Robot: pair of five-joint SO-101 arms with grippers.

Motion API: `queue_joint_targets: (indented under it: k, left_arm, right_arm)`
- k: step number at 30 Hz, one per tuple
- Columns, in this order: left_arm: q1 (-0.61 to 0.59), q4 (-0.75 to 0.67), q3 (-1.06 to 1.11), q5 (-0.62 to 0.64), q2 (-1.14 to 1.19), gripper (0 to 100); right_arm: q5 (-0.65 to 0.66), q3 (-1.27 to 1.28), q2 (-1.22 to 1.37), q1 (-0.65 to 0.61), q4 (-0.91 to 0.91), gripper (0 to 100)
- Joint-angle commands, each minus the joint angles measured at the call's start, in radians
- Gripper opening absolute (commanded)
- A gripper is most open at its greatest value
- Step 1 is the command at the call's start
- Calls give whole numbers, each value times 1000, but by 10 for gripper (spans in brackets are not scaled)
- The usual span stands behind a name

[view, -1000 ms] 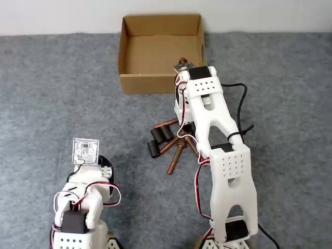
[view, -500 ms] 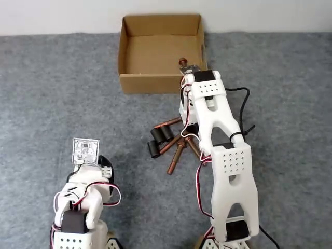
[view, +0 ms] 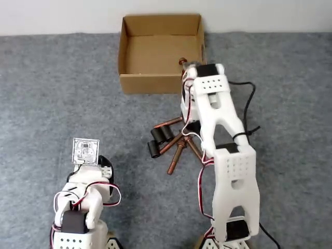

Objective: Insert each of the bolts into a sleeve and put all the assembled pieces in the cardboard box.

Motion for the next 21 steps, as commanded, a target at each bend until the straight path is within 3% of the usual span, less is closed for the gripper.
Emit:
queue_joint_targets:
  k: [1, 13, 21]
  left_arm:
    - [-5, -25, -4, -8, -3, 5]
    - [2, -23, -4, -6, -3, 5]
    - [0, -54, -5, -48, -8, 5]
  right_arm:
    - [-60, 25, -197, 4, 45, 9]
    - [-161, 540, -814, 15, 42, 9]
    - [-209, 947, -1216, 156, -47, 9]
